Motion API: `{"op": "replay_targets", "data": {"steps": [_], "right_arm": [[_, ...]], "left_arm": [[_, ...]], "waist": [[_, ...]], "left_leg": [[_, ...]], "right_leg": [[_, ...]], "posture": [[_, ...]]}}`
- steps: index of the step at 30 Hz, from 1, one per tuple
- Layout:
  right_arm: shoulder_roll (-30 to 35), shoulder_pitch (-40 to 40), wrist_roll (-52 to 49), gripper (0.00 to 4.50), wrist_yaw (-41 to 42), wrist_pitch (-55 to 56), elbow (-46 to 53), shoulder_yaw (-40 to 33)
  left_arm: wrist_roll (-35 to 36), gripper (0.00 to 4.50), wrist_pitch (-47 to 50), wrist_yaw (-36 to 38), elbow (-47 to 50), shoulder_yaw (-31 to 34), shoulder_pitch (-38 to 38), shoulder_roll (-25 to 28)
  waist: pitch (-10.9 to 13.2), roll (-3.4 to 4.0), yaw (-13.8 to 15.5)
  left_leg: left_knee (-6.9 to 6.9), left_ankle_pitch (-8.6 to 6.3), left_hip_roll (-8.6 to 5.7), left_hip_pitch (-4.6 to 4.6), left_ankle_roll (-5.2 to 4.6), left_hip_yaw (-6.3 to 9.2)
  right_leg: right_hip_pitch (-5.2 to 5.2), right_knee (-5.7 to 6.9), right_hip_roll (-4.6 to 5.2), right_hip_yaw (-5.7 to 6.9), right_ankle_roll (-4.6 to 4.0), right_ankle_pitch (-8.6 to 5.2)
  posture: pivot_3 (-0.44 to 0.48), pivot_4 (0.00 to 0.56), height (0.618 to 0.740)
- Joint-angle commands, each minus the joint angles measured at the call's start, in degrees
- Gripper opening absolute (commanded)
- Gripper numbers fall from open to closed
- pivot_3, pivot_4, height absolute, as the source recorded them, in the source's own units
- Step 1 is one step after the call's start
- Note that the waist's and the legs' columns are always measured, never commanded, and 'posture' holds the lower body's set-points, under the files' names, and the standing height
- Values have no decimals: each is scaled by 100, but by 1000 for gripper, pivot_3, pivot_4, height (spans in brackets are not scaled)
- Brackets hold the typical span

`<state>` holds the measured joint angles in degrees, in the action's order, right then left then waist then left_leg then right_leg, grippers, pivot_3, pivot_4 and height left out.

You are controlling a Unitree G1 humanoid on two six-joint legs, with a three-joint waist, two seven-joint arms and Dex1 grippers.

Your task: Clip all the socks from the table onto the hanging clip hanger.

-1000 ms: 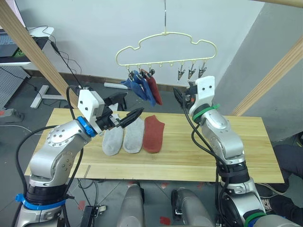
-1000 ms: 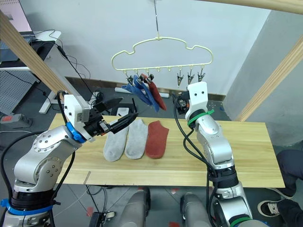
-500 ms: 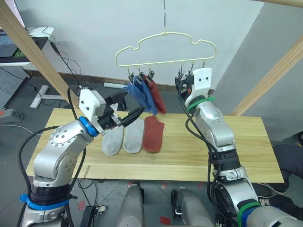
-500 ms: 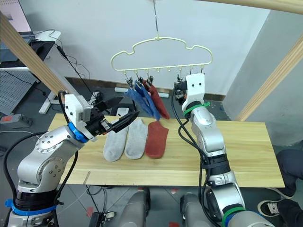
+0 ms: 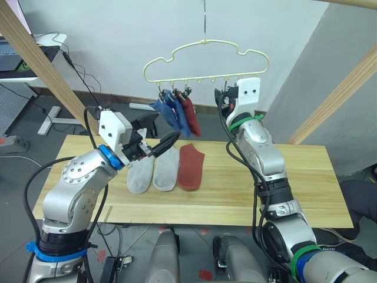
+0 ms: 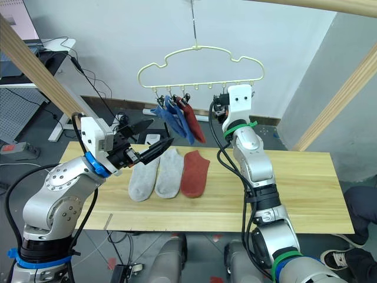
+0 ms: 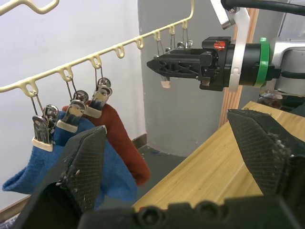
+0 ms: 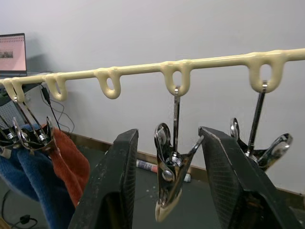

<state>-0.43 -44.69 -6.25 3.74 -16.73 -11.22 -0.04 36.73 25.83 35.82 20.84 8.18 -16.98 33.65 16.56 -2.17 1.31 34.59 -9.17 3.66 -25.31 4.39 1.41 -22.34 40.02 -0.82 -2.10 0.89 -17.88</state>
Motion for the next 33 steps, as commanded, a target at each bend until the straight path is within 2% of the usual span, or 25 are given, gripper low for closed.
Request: {"op": "replay_targets", "data": {"steps": [1,31,33], "right_arm": [[-75,-204,-153,2083,42,101,99,-124],[-293,-390,-412,2083,-17,-19,-95,-269],[-290,-381,-428,1701,-7,-32,-92,-280]], "left_arm": [[-25,4500,-76,43,134,91,-82,-5],[-49,4500,-26,-27,255,66,-40,-45],[-44,4500,-18,-30,252,67,-43,-49]], "waist": [[0,0,0],[1,1,2],[1,1,2]], "left_leg": [[0,0,0,0,0,0],[-11,0,2,0,0,0],[-11,0,2,0,0,0]], "right_leg": [[0,0,0,-1,0,0],[-3,-2,0,1,0,0],[-3,-2,0,0,0,0]], "posture": [[133,252,740],[143,245,740],[143,245,740]]}}
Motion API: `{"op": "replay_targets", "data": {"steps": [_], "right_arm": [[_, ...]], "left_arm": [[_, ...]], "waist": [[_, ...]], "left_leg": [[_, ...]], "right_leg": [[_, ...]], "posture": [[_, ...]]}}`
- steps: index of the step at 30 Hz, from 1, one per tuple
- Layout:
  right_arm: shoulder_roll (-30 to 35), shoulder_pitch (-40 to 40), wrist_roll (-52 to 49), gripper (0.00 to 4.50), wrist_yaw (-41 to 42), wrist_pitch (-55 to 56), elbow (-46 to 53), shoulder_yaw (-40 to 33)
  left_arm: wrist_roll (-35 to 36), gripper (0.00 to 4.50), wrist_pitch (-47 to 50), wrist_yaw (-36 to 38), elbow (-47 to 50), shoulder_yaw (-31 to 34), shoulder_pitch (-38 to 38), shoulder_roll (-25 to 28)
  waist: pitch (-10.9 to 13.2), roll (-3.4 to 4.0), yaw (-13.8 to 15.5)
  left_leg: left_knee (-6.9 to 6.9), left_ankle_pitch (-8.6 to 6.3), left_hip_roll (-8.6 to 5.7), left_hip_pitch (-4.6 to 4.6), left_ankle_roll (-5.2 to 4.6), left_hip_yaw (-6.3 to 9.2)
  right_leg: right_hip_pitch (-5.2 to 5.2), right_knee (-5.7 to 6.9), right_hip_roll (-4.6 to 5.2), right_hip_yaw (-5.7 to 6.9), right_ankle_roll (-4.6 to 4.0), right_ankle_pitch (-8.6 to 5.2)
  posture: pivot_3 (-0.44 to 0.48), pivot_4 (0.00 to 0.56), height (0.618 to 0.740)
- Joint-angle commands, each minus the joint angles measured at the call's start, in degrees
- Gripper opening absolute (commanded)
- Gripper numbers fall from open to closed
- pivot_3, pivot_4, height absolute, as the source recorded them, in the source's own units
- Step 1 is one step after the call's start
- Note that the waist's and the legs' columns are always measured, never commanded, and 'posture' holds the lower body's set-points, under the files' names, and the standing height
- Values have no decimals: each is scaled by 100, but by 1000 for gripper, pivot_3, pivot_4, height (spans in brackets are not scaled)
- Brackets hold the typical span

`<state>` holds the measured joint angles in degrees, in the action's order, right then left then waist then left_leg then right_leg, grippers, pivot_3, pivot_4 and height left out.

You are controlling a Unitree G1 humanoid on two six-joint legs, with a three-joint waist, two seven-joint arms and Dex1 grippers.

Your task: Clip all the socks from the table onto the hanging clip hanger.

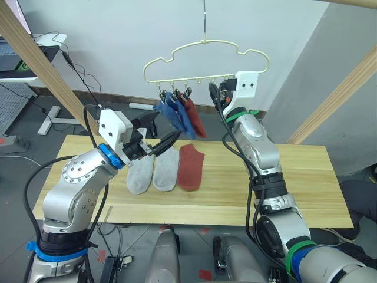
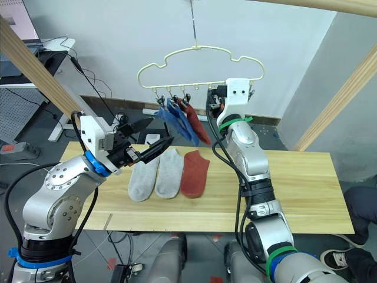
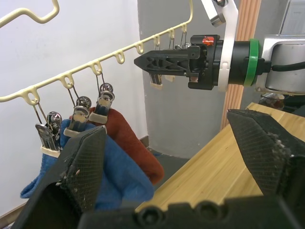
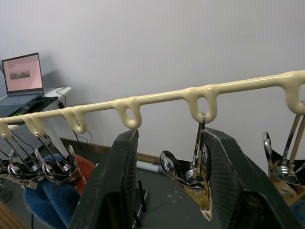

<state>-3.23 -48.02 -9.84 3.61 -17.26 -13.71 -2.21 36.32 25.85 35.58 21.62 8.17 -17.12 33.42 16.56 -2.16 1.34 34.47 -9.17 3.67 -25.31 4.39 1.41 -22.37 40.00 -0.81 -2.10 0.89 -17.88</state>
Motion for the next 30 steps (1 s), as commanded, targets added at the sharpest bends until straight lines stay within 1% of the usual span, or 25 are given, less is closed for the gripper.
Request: {"op": "replay_targets", "data": {"steps": [1,3,4,6,7,11,12,13,15,18,20,22,23,24,25,27,30], "right_arm": [[-6,-44,-76,1454,7,14,161,-69],[11,-35,-99,766,7,-1,172,-85],[26,-33,-107,504,10,-6,174,-97],[57,-22,-123,107,28,-25,199,-122],[83,-16,-130,10,46,-39,215,-138],[186,-1,-236,10,147,-217,338,-224],[229,0,-256,10,190,-287,375,-221],[277,-3,-267,10,230,-342,410,-220],[408,1,-293,10,346,-481,493,-179],[550,13,-353,10,487,-643,583,-144],[658,86,-368,10,595,-769,676,-108],[725,145,-376,10,651,-869,773,-95],[735,157,-376,10,657,-907,809,-96],[737,163,-373,10,661,-935,834,-100],[738,170,-372,10,658,-974,872,-103],[724,201,-374,10,632,-1049,960,-108],[690,220,-372,10,589,-1117,1034,-114]], "left_arm": [[3,4500,-12,-11,182,67,-22,-29],[19,4500,10,-20,200,67,-9,-33],[22,4500,19,-22,202,67,-5,-34],[16,4500,27,-24,203,62,6,-37],[4,4500,32,-25,187,53,12,-38],[-174,4500,289,-113,82,-167,95,12],[-301,4500,350,-115,30,-295,137,43],[-477,4500,411,-143,-60,-456,176,72],[-715,4500,678,-219,-282,-773,236,71],[-1275,4500,516,-268,-717,-1199,195,-36],[-1800,4500,84,-469,-1371,-1550,-56,-374],[-2373,4500,-306,-520,-2026,-1959,-332,-595],[-2535,4500,-401,-550,-2298,-2053,-431,-703],[-2640,4500,-472,-564,-2486,-2095,-491,-782],[-2744,4500,-552,-677,-2840,-2116,-634,-973],[-3032,4500,-815,-831,-3626,-2249,-998,-1344],[-3369,4500,-1114,-972,-4482,-2298,-1350,-1636]], "waist": [[0,0,0],[0,0,0],[0,0,0],[0,0,0],[0,0,0],[0,0,-2],[0,0,-2],[0,0,-2],[0,0,-5],[1,1,-6],[2,10,5],[3,11,14],[3,11,2],[3,11,-6],[2,11,-10],[1,13,-17],[1,12,-31]], "left_leg": [[0,0,0,0,0,0],[-1,0,0,0,0,0],[-1,0,0,0,0,0],[-2,0,0,0,0,0],[-2,0,0,0,0,0],[-2,0,0,0,0,-1],[-3,0,0,1,0,-1],[-3,0,-1,1,0,-1],[-4,0,-3,2,0,-3],[-5,0,-4,3,-1,-3],[-6,0,-2,2,-1,-5],[-6,1,-7,0,-2,-4],[-5,0,-8,-1,-2,-5],[-6,0,-8,-1,-3,-8],[-6,0,-9,-1,-3,-10],[-6,0,-8,0,-3,-11],[-6,0,-7,-2,-3,-9]], "right_leg": [[0,0,0,0,0,0],[0,-1,0,0,0,0],[0,-1,0,0,0,0],[0,-1,0,0,0,0],[0,-1,0,0,0,0],[0,-1,0,-1,0,0],[0,-1,0,-1,0,0],[0,-1,0,-1,0,0],[0,-1,-1,-2,0,0],[0,-1,-2,-2,0,0],[-3,-1,-2,-4,0,0],[-2,-3,-4,1,0,0],[-2,-2,-5,0,0,0],[-3,-2,-5,-3,0,0],[-4,-2,-5,-6,0,0],[-4,-1,-5,-5,0,0],[-6,0,-9,-2,0,0]], "posture": [[143,245,740],[143,245,740],[143,245,740],[142,245,740],[142,245,740],[136,246,740],[136,246,740],[113,249,740],[113,249,740],[90,253,740],[73,252,740],[58,252,740],[58,252,740],[58,252,740],[43,252,740],[43,252,740],[34,255,740]]}}
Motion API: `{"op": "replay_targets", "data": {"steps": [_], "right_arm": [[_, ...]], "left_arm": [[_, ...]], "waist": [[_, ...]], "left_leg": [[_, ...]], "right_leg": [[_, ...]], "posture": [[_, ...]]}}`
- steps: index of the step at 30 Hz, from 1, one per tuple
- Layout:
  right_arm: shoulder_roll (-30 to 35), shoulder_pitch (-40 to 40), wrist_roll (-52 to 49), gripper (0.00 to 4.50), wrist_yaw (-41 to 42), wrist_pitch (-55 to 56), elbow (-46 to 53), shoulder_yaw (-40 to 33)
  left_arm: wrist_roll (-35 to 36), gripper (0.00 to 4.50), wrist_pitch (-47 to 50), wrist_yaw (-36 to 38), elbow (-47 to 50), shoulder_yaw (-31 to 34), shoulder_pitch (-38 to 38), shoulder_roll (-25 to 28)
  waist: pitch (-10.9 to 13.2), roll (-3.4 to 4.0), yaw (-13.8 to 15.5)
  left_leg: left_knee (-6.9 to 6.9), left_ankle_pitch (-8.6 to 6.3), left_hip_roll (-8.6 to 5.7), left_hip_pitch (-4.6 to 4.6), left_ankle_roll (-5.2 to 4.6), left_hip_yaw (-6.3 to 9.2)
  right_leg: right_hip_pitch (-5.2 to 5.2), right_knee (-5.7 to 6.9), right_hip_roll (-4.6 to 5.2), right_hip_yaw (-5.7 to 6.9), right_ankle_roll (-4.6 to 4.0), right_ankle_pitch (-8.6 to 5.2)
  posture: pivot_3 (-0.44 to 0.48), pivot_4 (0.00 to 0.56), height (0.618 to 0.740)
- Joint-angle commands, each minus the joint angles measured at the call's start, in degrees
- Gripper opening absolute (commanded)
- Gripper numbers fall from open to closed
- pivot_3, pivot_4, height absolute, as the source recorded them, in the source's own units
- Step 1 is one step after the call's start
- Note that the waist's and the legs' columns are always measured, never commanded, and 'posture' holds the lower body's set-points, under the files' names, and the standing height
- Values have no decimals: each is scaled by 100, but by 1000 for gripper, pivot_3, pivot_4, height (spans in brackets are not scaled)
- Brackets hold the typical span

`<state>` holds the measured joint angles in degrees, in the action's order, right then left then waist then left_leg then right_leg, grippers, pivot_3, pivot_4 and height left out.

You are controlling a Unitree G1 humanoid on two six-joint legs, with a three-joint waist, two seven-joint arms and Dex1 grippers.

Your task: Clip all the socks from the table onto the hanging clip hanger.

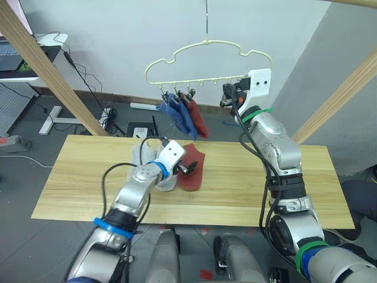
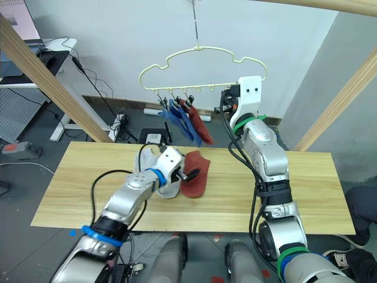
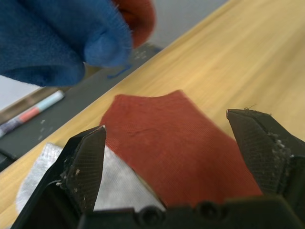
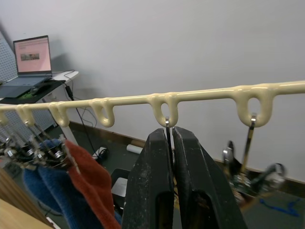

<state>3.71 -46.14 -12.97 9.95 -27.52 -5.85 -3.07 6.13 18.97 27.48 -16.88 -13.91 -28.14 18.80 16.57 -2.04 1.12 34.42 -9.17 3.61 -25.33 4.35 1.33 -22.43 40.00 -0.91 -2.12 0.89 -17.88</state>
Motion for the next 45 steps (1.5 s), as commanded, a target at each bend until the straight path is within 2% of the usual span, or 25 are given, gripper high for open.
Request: {"op": "replay_targets", "data": {"steps": [1,6,10,17,21,24,31,34,39,42,45], "right_arm": [[-19,39,-54,10,-60,-109,275,-21],[-50,85,-48,10,-102,-215,412,-19],[-31,119,-34,10,-108,-277,478,-34],[0,130,-20,0,-80,-314,480,-47],[45,107,-14,0,-42,-289,425,-67],[80,93,-5,0,-19,-266,389,-70],[179,53,0,0,84,-231,270,-80],[224,41,-6,0,133,-223,230,-83],[285,-25,-226,0,221,-529,244,-212],[253,-112,-624,0,110,-1106,301,-506],[217,-270,-1092,0,-27,-1838,398,-843]], "left_arm": [[-384,4500,-512,-205,-932,-59,-369,-275],[-604,4500,-674,-138,-2166,-63,-796,-579],[-790,4500,-784,112,-2501,-148,-935,-635],[-1051,2949,-741,565,-2307,-329,-832,-620],[-1073,2245,-758,657,-1965,-286,-633,-611],[-924,1747,-778,676,-1692,-120,-468,-657],[-542,34,-701,992,-625,129,18,-601],[-344,34,-619,1085,-230,257,163,-595],[580,34,-741,1527,965,743,510,-633],[690,34,-1113,1554,1390,882,549,-592],[379,34,-1713,1485,1482,806,476,-439]], "waist": [[0,0,-36],[0,0,-62],[0,0,-84],[-1,0,-100],[-1,1,-105],[-3,4,-106],[-3,4,-107],[-3,4,-100],[-4,5,-101],[-5,4,-96],[-8,7,-95]], "left_leg": [[1,0,2,-3,0,1],[4,0,-2,-9,0,1],[8,0,-4,-10,-1,1],[12,0,-4,-9,-1,1],[12,0,-2,-9,-1,2],[12,0,-2,-9,-1,2],[12,0,-2,-10,0,4],[13,0,-2,-10,0,6],[17,0,-3,-10,0,6],[18,1,-1,-10,0,10],[22,0,-3,-9,0,10]], "right_leg": [[-1,-1,-1,-1,0,0],[-3,-1,0,1,0,0],[-3,1,1,1,0,0],[-2,4,1,1,1,0],[-1,3,1,1,1,0],[-1,4,1,1,0,0],[-1,3,1,3,0,0],[-1,4,2,4,0,0],[1,4,4,4,0,0],[2,6,4,8,0,0],[8,5,5,7,0,0]], "posture": [[22,261,740],[8,267,740],[5,269,740],[6,267,740],[17,259,740],[19,258,740],[34,245,740],[39,240,740],[41,232,740],[42,232,740],[42,235,740]]}}
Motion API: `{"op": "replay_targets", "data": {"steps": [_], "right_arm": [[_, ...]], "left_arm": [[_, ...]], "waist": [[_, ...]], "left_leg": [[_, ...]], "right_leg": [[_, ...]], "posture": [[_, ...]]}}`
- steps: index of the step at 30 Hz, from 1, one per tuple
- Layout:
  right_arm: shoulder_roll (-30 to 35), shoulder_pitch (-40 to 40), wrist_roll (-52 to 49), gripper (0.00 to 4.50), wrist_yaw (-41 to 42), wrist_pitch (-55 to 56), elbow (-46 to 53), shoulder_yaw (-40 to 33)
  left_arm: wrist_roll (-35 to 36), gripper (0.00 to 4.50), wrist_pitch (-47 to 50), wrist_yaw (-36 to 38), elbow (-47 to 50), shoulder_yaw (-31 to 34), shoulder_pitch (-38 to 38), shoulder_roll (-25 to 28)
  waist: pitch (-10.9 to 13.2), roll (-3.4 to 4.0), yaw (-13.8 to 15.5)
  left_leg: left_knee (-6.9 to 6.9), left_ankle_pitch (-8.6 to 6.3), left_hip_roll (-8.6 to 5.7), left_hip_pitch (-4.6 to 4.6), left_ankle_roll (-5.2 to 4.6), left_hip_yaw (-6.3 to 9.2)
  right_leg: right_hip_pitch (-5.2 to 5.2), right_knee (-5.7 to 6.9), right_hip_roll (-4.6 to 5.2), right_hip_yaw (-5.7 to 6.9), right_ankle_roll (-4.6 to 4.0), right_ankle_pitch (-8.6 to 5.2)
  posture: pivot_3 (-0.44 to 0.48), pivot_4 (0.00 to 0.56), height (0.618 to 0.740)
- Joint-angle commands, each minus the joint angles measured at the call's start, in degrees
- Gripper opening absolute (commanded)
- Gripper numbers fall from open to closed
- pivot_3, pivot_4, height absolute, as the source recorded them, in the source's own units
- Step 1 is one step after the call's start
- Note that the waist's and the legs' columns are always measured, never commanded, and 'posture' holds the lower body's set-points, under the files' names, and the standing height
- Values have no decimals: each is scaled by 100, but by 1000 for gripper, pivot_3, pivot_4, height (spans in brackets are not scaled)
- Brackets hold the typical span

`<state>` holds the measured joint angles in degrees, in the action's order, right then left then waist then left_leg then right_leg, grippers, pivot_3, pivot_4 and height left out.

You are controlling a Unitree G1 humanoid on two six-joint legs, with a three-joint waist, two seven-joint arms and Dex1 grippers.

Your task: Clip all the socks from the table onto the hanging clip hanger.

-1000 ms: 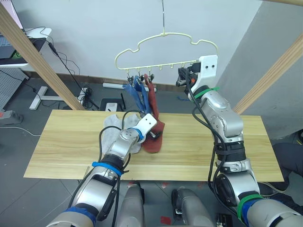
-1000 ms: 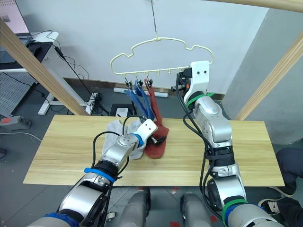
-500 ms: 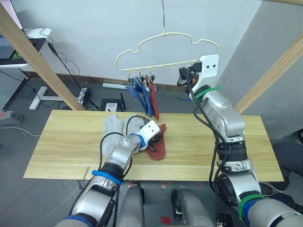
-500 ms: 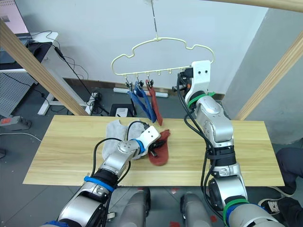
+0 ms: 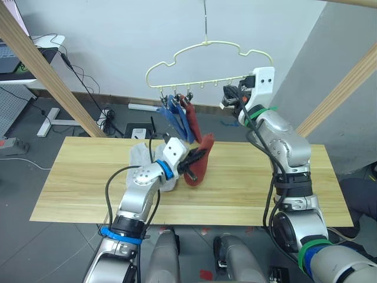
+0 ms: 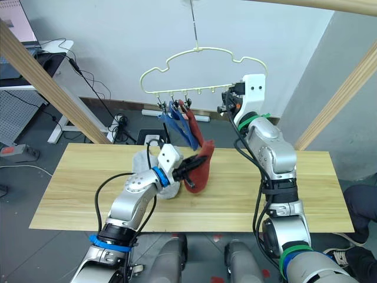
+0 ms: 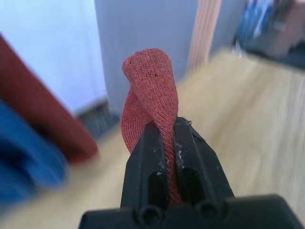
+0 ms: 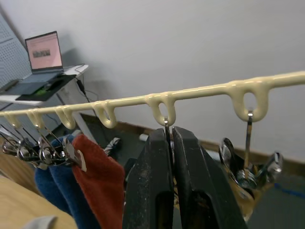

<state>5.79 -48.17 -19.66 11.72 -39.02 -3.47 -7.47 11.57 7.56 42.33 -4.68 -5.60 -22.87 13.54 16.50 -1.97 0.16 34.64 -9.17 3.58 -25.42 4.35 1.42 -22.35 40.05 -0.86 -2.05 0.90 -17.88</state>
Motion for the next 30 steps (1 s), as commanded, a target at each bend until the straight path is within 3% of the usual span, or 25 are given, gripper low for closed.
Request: {"op": "replay_targets", "data": {"steps": [1,8,14,30], "right_arm": [[-9,-133,-598,0,-279,-970,207,-539],[-350,-582,-1593,0,-1109,-2514,429,-1447],[-663,-831,-2100,0,-1732,-3050,484,-1993],[-707,-827,-2528,0,-2149,-3239,509,-2020]], "left_arm": [[-330,34,-794,-80,248,-73,-93,134],[-1155,34,-1792,-630,-225,-318,-378,180],[-1605,34,-2220,-1013,-540,-426,-572,188],[-1929,34,-2837,-1536,-1061,-386,-937,229]], "waist": [[-1,1,1],[-1,1,13],[-1,2,1],[-2,2,-6]], "left_leg": [[1,0,-1,0,0,1],[0,-1,-1,-2,-2,0],[-3,-3,1,-4,-6,-3],[-1,-3,0,-51,-9,-14]], "right_leg": [[2,0,1,1,0,0],[0,-1,1,1,0,0],[-5,-3,-1,-1,0,0],[-62,11,-1,-4,0,0]], "posture": [[42,235,740],[35,238,740],[31,239,740],[27,242,740]]}}
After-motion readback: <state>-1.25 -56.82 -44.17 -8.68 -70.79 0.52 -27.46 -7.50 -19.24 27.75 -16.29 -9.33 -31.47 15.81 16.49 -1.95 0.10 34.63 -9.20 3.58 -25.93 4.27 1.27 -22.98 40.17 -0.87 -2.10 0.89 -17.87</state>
